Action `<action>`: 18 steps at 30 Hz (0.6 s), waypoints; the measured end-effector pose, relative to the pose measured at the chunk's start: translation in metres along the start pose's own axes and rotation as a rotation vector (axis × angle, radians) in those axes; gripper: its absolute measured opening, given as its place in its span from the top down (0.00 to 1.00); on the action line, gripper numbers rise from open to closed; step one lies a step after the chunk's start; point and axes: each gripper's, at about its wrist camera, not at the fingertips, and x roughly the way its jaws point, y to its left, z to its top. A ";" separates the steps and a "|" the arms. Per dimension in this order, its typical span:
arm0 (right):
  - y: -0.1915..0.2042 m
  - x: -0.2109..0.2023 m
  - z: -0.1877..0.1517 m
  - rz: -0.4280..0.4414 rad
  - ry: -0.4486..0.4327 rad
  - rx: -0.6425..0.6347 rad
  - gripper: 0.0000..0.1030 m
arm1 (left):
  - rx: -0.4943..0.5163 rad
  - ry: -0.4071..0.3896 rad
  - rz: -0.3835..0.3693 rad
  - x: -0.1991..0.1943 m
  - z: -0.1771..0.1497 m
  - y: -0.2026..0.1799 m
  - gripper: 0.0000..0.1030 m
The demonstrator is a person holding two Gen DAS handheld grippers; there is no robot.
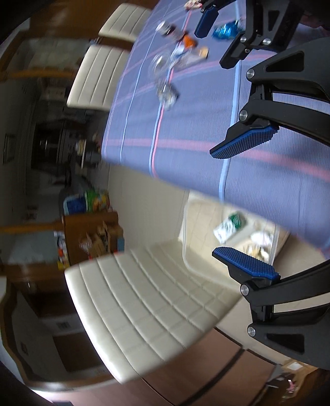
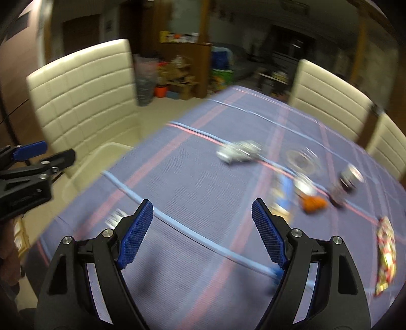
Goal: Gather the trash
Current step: 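Grasp the blue candy wrapper with the right gripper while the left gripper approaches the toothpaste box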
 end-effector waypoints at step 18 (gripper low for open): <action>-0.113 0.027 -0.055 -0.047 0.120 0.187 0.68 | 0.140 0.093 -0.170 0.013 0.000 -0.133 0.32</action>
